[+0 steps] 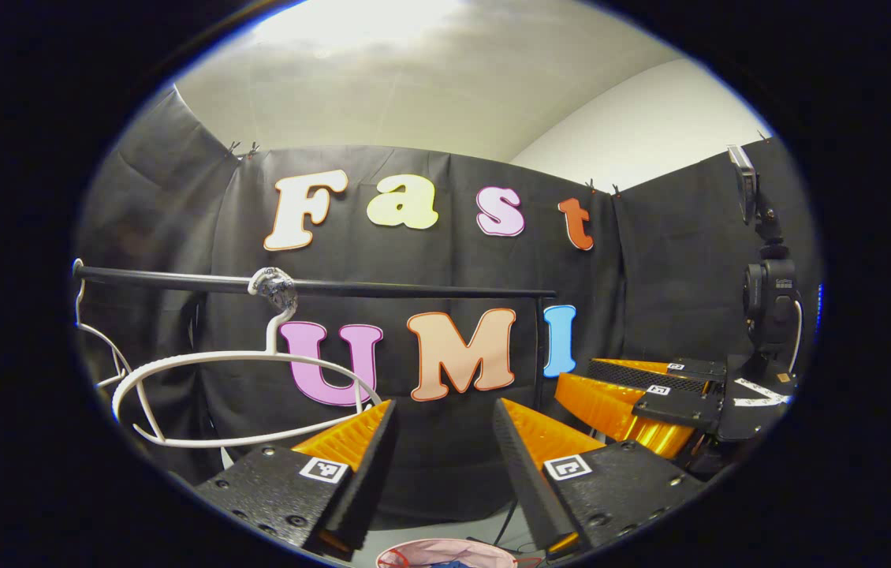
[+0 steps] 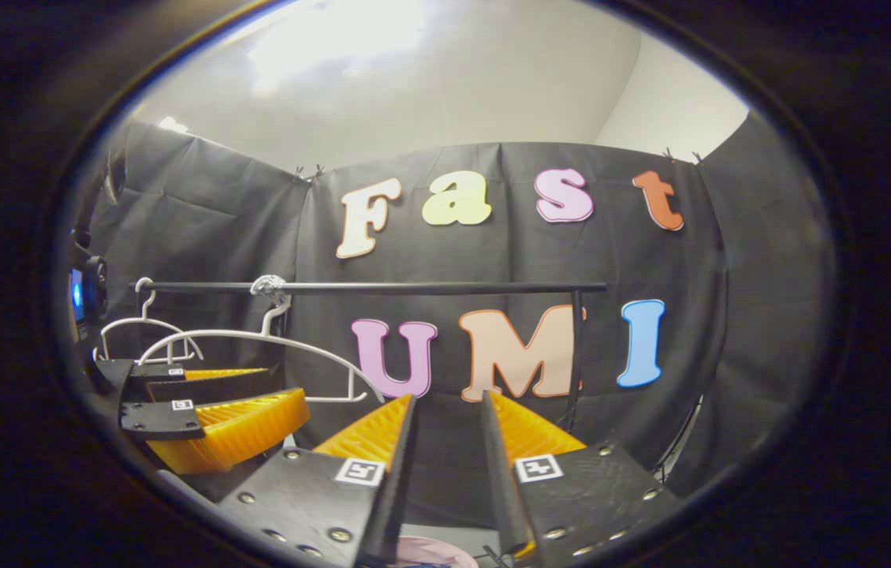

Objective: Grasp the clothes on the hanger with both hands and then place them into the laundry hamper below.

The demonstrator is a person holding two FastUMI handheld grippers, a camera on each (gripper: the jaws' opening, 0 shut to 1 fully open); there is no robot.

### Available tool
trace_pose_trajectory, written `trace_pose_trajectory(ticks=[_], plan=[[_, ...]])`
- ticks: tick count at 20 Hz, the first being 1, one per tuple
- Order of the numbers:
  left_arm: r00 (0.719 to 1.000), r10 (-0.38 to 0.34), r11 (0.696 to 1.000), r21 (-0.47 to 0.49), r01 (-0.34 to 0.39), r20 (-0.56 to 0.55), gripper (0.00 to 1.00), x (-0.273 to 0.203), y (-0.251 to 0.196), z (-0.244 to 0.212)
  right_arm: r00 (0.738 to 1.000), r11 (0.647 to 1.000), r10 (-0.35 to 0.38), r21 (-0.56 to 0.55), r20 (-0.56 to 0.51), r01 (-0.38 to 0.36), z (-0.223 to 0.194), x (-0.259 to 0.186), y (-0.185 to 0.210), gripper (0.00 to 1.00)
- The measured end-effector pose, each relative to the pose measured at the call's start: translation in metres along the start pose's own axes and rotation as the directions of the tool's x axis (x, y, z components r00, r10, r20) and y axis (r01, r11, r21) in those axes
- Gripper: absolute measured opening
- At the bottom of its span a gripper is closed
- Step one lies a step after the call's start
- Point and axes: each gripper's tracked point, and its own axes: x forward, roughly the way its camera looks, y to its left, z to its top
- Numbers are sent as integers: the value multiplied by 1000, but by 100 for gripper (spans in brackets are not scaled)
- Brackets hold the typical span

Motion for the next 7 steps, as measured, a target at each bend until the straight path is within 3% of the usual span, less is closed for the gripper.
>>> trace_pose_trajectory(ticks=[3, 5, 7], plan=[[1000, 5, 1000, -6, -5, 24, 98, 3, -10, 9, 1000, 1000, -13, -1, 15, 13, 7, -7, -13, 74], [999, 5, 1000, 1, -5, 35, 100, 8, -16, 13, 999, 1000, -22, 2, 29, 22, 13, -10, -24, 97], [999, -2, 1000, 4, 2, 35, 100, 15, -27, 12, 999, 999, -34, -2, 40, 34, 17, -10, -38, 97]])
